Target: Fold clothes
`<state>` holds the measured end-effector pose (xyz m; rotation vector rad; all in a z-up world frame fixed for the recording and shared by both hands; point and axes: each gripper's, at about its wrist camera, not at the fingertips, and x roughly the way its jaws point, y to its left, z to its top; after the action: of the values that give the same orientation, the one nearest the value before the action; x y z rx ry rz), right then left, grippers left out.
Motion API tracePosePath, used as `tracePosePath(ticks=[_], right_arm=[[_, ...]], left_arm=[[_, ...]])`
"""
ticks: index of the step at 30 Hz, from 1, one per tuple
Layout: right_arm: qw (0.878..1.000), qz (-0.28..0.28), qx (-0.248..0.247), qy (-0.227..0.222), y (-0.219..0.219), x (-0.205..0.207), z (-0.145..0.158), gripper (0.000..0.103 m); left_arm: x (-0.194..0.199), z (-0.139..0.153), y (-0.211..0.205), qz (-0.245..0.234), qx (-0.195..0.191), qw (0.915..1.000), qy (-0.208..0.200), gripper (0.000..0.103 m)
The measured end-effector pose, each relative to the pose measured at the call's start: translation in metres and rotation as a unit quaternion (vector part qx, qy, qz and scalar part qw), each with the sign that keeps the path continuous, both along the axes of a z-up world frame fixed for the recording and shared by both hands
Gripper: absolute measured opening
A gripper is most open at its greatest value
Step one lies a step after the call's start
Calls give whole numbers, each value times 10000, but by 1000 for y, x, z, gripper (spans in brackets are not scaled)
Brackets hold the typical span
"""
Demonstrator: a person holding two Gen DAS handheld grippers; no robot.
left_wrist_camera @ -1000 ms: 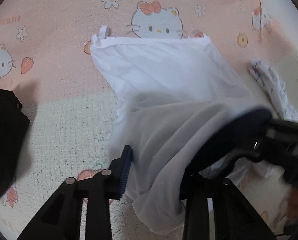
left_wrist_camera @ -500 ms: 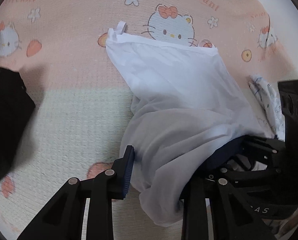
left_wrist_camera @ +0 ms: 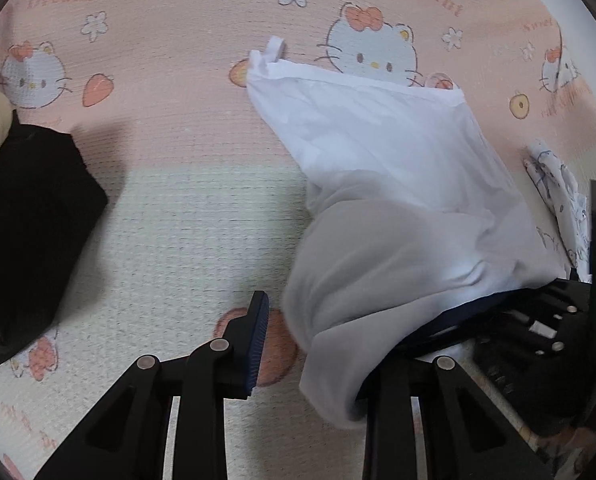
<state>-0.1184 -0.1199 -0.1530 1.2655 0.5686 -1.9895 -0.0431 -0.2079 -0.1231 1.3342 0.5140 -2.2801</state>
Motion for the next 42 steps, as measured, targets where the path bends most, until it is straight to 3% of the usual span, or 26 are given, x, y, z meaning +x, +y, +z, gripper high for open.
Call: tracePosePath(ticks=[4, 7, 10, 13, 14, 16, 19, 27, 36, 42], right_arm=[[9993, -286, 228, -118, 23, -7, -4, 6], [9984, -423, 48, -384, 35, -11, -6, 6], [9986, -351, -274, -296, 41, -10, 5, 6], [9957, -146, -764, -503, 47, -10, 16, 16], [9950, -97, -862, -501, 46, -11, 21, 27], [9950, 3, -941, -333, 45, -10, 31, 31], [9959, 65, -896, -135, 44, -9, 38, 31], [9993, 128, -247, -266, 35, -12, 14, 31], [9988, -26, -390, -304, 40, -23, 21, 31], [9986, -119, -357, -369, 40, -31, 22, 31]], left_arm=[[3, 1, -1, -17, 200, 9998, 29, 25], [3, 2, 2, -105, 218, 9997, 41, 25], [2, 5, 6, -217, 170, 9995, 150, 25], [4, 9, 3, -266, 518, 9973, 447, 25], [4, 11, 2, -271, 633, 9962, 535, 25], [3, 13, 0, -281, 700, 9953, 603, 25], [-1, 16, 0, -295, 676, 9952, 639, 25], [-6, 25, -1, -471, 789, 9916, 906, 22], [-24, 36, -5, -593, 1033, 9875, 1035, 22], [-31, 39, 5, -722, 829, 9889, 1001, 22]])
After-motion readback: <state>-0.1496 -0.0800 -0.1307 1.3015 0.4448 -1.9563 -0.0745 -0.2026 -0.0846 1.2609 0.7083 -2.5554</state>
